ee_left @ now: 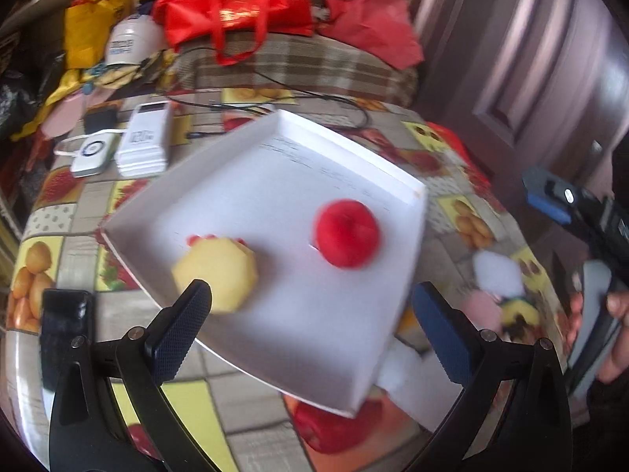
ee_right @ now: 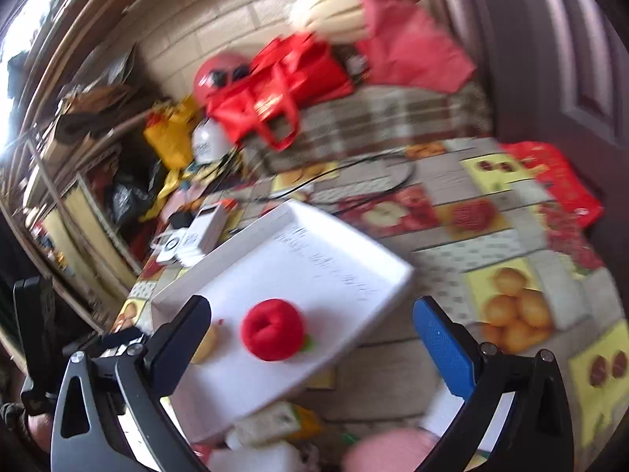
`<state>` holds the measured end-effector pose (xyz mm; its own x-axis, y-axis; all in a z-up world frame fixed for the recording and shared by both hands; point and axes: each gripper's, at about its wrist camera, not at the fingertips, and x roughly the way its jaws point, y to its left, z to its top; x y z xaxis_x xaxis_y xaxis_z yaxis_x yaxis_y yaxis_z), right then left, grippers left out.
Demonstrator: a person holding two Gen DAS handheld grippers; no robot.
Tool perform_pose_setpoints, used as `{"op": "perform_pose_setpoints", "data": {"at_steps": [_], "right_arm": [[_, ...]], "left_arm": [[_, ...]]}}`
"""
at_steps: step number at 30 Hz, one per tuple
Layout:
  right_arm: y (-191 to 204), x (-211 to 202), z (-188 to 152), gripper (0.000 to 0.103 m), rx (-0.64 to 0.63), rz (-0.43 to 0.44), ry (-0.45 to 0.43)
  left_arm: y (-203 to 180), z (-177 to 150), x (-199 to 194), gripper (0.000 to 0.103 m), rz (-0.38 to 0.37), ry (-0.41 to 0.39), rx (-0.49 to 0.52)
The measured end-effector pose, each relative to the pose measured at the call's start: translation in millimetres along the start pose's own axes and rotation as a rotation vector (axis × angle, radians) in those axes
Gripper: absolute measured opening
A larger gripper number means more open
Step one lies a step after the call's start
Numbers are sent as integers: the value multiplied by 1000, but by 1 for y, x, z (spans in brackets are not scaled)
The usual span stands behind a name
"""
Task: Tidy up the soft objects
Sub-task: 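Grasp white foam block with left tool while right tool grasps rope toy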
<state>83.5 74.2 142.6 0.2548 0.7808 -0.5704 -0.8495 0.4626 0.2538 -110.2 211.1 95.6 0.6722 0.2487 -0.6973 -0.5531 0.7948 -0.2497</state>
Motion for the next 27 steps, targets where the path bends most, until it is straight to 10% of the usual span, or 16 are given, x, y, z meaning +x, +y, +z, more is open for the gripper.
{"op": "perform_pose_setpoints", "data": {"at_steps": [10, 18, 27], "right_arm": [[-81, -81, -41, 103, 161, -36, -99], [-107, -73, -97, 103, 133, -252, 132], [-94, -38, -135, 97, 167, -194, 266]], "left_arm": [[-86, -39, 14, 103, -214, 149, 267], [-95, -46, 28, 96, -198, 188, 268], [-97, -43, 35, 96, -172, 213, 287]]}}
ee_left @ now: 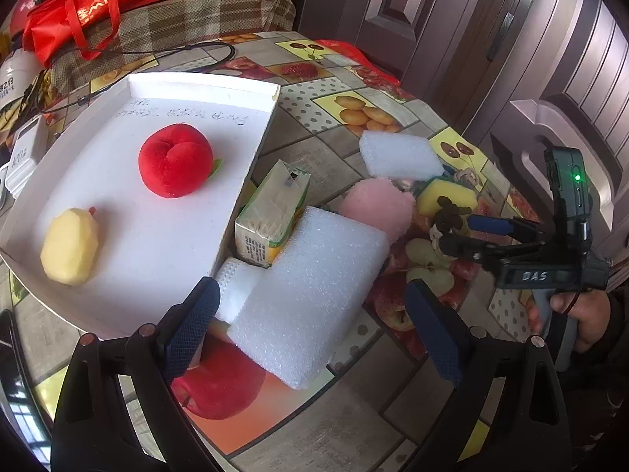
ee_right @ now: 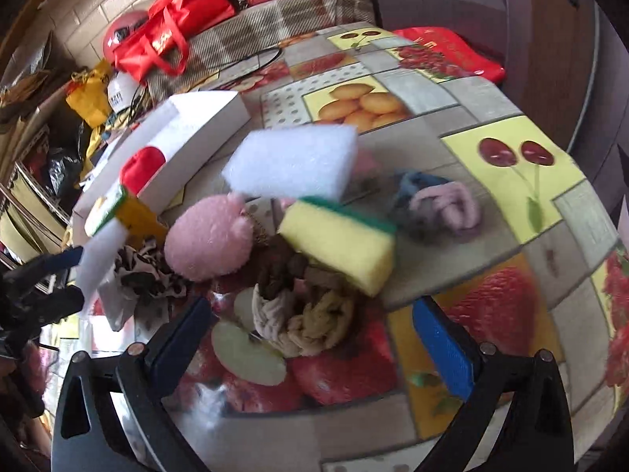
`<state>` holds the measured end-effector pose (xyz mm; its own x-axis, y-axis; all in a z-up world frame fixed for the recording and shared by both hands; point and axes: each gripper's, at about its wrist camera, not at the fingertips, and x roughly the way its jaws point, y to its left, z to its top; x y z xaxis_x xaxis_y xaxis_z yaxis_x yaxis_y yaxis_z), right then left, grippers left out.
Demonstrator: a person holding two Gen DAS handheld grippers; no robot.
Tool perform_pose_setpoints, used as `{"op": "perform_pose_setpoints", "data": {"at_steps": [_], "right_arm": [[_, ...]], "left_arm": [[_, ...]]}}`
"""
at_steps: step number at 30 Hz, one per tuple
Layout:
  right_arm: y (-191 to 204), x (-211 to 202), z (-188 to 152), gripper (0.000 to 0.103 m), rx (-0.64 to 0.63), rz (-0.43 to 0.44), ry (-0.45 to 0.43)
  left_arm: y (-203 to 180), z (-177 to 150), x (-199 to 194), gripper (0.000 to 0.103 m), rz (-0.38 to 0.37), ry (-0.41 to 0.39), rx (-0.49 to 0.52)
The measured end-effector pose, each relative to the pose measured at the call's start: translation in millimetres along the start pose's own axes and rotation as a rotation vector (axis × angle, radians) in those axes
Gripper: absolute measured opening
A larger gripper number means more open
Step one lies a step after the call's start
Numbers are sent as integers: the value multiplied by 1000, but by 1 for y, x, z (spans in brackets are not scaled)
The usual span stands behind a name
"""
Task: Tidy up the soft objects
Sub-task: 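Grasp white foam block with left tool while right tool grasps rope toy, then carry white foam block into box with left tool while right tool places rope toy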
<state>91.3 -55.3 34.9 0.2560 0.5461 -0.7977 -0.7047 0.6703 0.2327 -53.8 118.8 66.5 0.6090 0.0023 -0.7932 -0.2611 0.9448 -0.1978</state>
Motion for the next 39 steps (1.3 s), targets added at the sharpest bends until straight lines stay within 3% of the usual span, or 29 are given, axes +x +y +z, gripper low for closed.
{"op": "perform_pose_setpoints", "data": {"at_steps": [3, 4, 5, 6, 9, 17, 23, 28, 39], "right_arm": [[7, 10, -2, 86, -11, -26, 22], [8, 10, -4, 83, -21, -40, 22], [9, 9, -6, 70, -38, -49, 15], [9, 8, -7, 47, -56, -55, 12], [1, 1, -12, 35, -42, -9, 18], [-10, -43, -17, 33, 19, 89, -54], [-6, -72, 2, 33, 42, 116, -149], [1, -92, 20, 33, 34, 146, -215], [21, -104, 35, 33, -8, 185, -255]], "left_arm": [[-1, 1, 8, 95, 0, 29, 8], [-3, 0, 10, 84, -3, 36, 14], [-4, -2, 12, 60, -7, 44, 21], [-6, -4, 14, 52, -6, 56, 28], [-10, -10, 8, 51, -34, 42, 36], [-19, -9, -31, 51, -43, -52, 10], [-21, 6, -55, 51, 51, -114, 17], [-7, 18, -76, 51, 138, -164, -36], [20, 6, -103, 51, 187, -223, -125]]}}
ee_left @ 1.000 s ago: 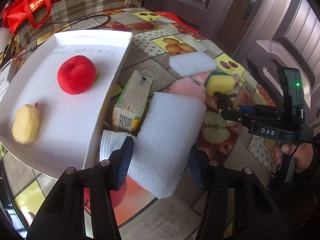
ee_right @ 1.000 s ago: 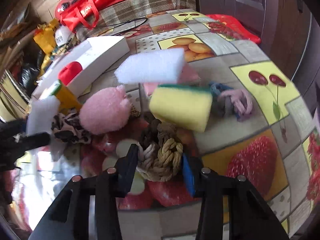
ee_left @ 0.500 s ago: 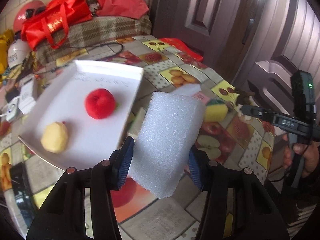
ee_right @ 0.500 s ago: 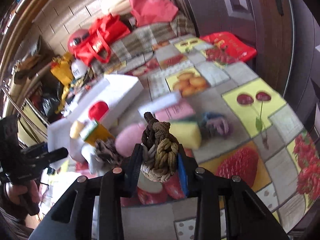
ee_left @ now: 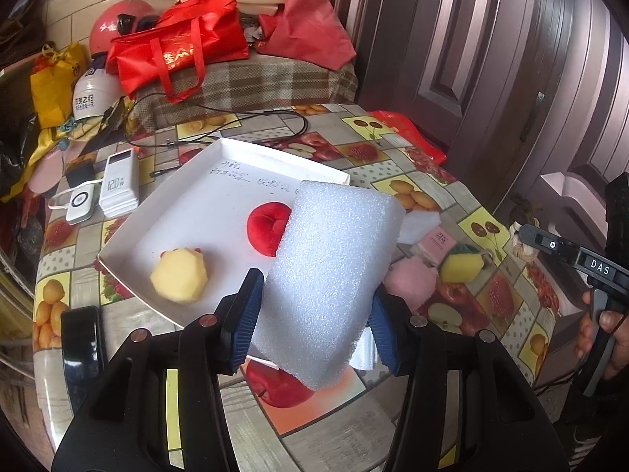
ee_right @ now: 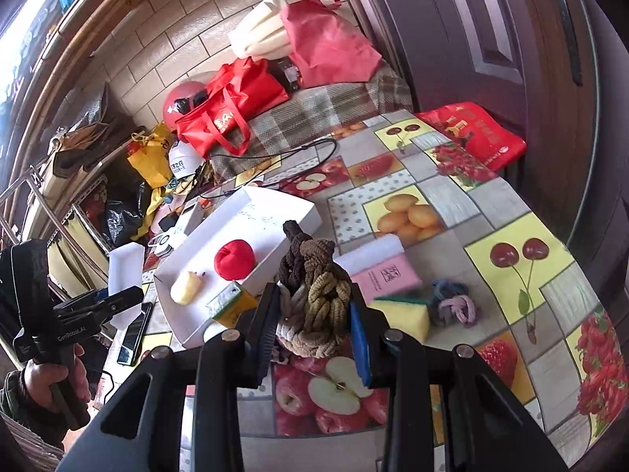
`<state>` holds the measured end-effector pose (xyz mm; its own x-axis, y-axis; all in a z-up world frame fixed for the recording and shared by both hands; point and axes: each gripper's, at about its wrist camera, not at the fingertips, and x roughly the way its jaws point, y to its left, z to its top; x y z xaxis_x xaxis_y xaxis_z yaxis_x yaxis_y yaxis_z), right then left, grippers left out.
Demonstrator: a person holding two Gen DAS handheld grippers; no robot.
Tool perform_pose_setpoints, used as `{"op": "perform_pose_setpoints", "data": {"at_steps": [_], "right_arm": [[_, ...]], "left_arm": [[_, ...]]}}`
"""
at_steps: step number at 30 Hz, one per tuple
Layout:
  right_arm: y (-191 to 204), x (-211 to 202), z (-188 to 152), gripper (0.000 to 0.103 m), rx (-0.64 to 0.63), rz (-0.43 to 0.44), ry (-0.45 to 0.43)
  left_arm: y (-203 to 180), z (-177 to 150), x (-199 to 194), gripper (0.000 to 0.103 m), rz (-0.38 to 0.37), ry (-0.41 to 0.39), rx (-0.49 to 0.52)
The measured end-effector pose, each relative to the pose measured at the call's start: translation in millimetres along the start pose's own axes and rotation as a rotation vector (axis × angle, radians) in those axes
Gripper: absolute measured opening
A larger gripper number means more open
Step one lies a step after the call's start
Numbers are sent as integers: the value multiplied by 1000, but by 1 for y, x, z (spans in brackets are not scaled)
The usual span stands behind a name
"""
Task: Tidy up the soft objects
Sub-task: 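Carry white foam block into box with left tool while right tool places rope toy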
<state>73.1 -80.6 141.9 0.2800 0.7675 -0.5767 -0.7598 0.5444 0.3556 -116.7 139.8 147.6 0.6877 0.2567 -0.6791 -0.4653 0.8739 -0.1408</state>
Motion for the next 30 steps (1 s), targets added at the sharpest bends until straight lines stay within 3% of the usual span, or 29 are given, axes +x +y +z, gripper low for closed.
{"op": "perform_pose_setpoints", "data": {"at_steps": [8, 19, 30], "right_arm": [[12, 4, 9, 33, -34, 15, -5], [14, -7, 22, 33, -53, -3, -42], [27, 2, 61, 33, -110, 19, -80]], "left_arm": [[13, 5, -14, 51, 10, -45, -25], [18, 8, -11, 51, 15, -47, -21], [58, 36, -19, 51, 89, -98, -64]]}}
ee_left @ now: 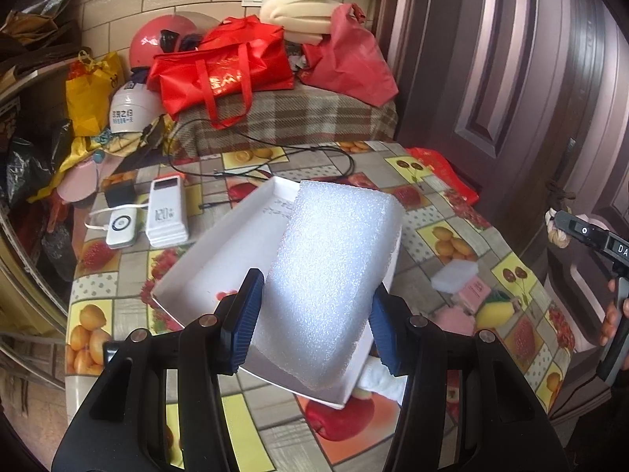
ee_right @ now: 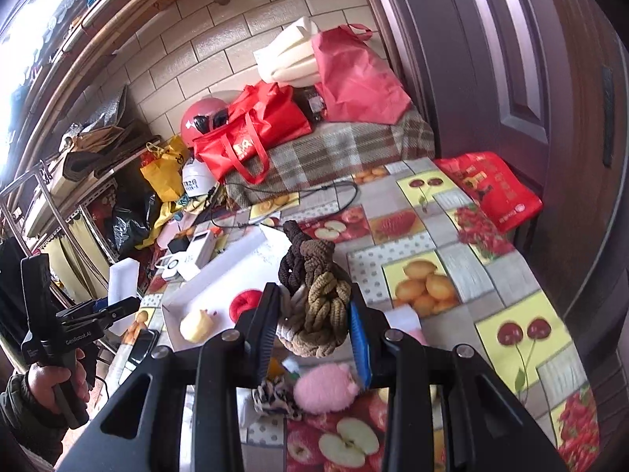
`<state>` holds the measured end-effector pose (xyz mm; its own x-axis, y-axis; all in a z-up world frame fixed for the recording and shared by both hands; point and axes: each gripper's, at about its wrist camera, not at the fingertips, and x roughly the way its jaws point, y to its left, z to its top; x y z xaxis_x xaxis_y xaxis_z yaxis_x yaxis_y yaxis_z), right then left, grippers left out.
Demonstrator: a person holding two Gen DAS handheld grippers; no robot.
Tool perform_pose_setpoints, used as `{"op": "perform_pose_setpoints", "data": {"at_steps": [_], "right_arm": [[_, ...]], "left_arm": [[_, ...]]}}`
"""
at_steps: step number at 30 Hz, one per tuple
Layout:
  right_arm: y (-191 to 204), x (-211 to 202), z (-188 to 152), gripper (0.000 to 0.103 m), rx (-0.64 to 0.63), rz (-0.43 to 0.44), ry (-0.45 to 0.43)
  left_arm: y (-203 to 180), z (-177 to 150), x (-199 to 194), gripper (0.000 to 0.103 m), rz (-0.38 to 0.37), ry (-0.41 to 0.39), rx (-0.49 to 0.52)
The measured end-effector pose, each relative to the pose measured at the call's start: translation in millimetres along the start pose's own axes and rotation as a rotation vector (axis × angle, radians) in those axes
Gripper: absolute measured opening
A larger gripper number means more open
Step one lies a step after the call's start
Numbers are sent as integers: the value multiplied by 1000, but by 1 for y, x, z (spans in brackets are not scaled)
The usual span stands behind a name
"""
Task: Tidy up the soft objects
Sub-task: 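Carry white foam block into box with left tool while right tool places rope toy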
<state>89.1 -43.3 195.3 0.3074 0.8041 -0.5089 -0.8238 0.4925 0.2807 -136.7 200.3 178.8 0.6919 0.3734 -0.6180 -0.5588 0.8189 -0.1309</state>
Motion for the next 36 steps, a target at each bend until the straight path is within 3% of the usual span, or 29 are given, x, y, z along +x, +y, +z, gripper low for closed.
{"op": "perform_pose_setpoints", "data": {"at_steps": [5, 15, 24, 29, 36], "right_arm": [[9, 16, 15, 33, -25, 34, 4], [24, 77, 13, 33, -62, 92, 116], [54, 144, 11, 33, -114, 154, 238], [60, 197, 1, 33, -117, 158, 349], [65, 233, -5, 35, -124, 158, 397]], "left_arm": [[18, 2, 6, 51, 32, 7, -31], [32, 4, 46, 51, 106, 85, -52], [28, 20, 91, 51, 101, 137, -66], [26, 15, 116, 52, 99, 183, -52], [36, 10, 145, 52, 89, 234, -97]]}}
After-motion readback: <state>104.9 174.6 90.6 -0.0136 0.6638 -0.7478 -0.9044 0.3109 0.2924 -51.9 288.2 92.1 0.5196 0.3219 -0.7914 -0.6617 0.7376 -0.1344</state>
